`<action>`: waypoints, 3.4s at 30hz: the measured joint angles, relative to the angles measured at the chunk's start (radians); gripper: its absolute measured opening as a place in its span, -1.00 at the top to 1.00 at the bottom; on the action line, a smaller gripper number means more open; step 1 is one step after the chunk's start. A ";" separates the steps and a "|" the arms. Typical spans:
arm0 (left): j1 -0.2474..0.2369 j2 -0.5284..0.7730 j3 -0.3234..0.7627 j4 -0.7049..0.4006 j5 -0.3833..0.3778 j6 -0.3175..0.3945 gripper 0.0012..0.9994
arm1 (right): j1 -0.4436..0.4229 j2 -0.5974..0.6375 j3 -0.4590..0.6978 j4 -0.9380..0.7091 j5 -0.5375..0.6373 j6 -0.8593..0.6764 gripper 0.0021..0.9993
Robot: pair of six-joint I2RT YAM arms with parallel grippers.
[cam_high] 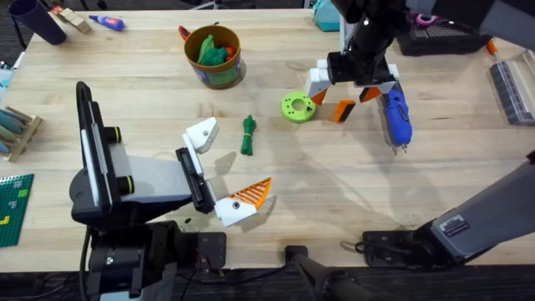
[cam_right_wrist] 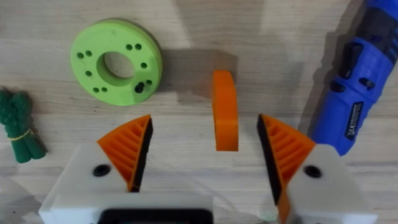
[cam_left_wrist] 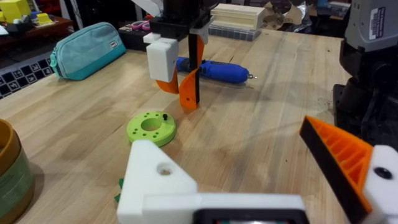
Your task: Pick up the gripper from the table and insert it into the empty holder that is missing its gripper. Then pick up a screw, insert it into the mounting hole, and use the screwdriver to tighten it. Finally, clean up the table by picking up the vegetable and placing it into the bucket.
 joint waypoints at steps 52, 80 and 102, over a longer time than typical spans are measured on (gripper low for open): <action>0.000 0.005 0.002 0.004 0.000 0.001 -0.97 | -0.041 -0.258 -0.225 0.125 -0.029 -0.081 -0.85; 0.000 0.005 0.002 0.004 0.000 0.001 -0.97 | -0.078 -0.147 -0.262 0.205 -0.051 -0.116 -0.73; 0.000 0.005 0.002 0.004 0.000 0.001 -0.97 | -0.078 -0.147 -0.262 0.226 -0.051 -0.135 0.97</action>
